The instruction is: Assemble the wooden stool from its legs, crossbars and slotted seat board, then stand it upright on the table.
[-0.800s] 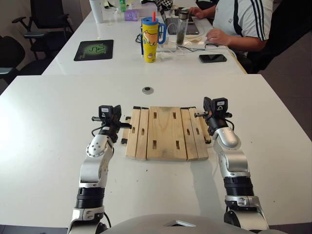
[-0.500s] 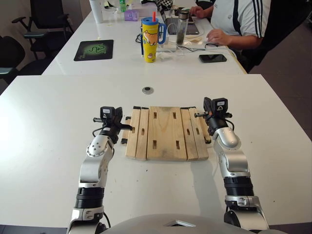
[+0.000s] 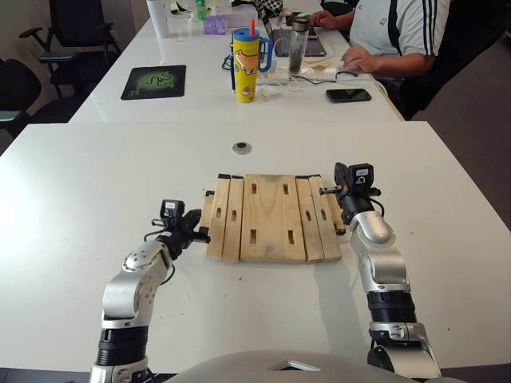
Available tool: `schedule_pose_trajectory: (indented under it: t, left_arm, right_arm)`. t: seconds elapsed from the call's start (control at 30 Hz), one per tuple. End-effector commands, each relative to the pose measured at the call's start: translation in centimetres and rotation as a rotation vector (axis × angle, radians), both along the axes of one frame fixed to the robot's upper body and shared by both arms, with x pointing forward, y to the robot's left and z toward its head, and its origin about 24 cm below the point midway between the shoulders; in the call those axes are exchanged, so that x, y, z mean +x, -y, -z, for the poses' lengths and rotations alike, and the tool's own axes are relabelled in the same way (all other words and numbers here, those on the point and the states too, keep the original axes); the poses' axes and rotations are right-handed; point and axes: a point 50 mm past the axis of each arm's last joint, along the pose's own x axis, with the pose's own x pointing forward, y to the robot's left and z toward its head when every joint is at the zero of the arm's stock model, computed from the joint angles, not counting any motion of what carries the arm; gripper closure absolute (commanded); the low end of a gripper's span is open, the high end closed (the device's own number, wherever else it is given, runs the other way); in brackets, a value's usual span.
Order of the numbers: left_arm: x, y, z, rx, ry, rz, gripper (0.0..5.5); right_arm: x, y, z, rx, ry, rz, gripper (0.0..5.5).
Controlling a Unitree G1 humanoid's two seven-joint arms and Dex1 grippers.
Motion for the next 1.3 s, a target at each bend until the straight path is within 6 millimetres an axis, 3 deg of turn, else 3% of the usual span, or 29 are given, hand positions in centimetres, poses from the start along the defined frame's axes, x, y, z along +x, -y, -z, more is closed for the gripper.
schedule_pose_trajectory:
  t: [0.03,0.23,0.57,0.9,1.07,1.3]
  left_arm:
    - [-0.7,0.2,0.2,-0.012,-0.026,0.068,5.47]
    - [-1.6,0.2,0.8,-0.012,-0.065,0.133,5.47]
    - [-1.2,-1.0,1.4,0.061,-0.091,0.083,5.47]
    - [-0.2,-2.5,0.0,0.068,-0.015,0.011,5.47]
    - [0.3,-2.3,-0.7,0.055,0.025,0.010,4.83]
    - [0.3,-2.0,-0.2,0.061,0.012,0.018,3.85]
  right_arm:
    - [-0.3,0.5,0.7,-0.015,-0.019,0.014,5.50]
    - [-0.5,0.8,1.2,-0.030,-0.028,0.020,5.50]
    - [-0.4,0.6,1.0,-0.028,-0.025,0.018,5.50]
    - [-0.3,0.7,1.0,-0.033,-0.023,0.014,5.50]
    - [-0.2,0.6,0.9,-0.037,-0.020,0.011,5.50]
    - [-0.2,0.6,0.8,-0.039,-0.017,0.008,5.50]
